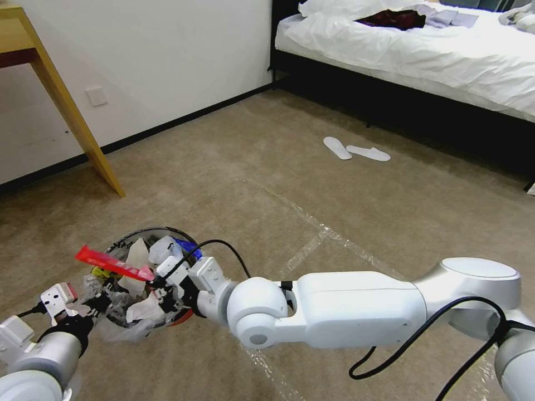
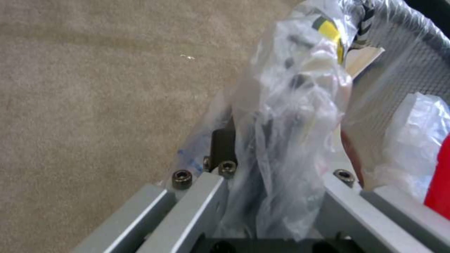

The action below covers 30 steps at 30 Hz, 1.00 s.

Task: Pick up the trash bin and place the garbage on the floor into it.

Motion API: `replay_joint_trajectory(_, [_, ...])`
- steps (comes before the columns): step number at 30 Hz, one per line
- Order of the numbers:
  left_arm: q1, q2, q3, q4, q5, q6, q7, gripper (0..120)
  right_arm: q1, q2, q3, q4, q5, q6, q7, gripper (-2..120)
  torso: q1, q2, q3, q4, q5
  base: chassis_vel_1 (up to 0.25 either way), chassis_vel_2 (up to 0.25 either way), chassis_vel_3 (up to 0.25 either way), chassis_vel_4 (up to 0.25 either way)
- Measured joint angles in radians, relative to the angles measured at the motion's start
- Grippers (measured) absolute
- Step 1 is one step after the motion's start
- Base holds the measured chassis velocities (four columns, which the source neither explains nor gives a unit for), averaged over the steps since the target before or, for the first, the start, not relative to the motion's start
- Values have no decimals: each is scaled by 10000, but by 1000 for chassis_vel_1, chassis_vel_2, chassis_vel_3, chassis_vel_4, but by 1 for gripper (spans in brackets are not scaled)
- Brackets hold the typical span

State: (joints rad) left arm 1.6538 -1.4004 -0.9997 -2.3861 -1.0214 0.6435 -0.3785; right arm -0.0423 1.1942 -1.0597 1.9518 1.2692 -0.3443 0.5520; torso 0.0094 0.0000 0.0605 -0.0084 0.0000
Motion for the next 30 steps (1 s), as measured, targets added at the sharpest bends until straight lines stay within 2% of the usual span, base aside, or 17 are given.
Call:
replay_joint_trajectory(17, [87,-29,66,-74,67,-14,97,1,-78,240,34,-661,158,-237,58,0,0,0,0,2,0,0,0,0,0])
replay_joint_trajectory(30, [58,-19,153,-32,111,-24,146,1,121,784,73,-756,789,-667,561,0,1,0,0,2,-1,0,0,0,0])
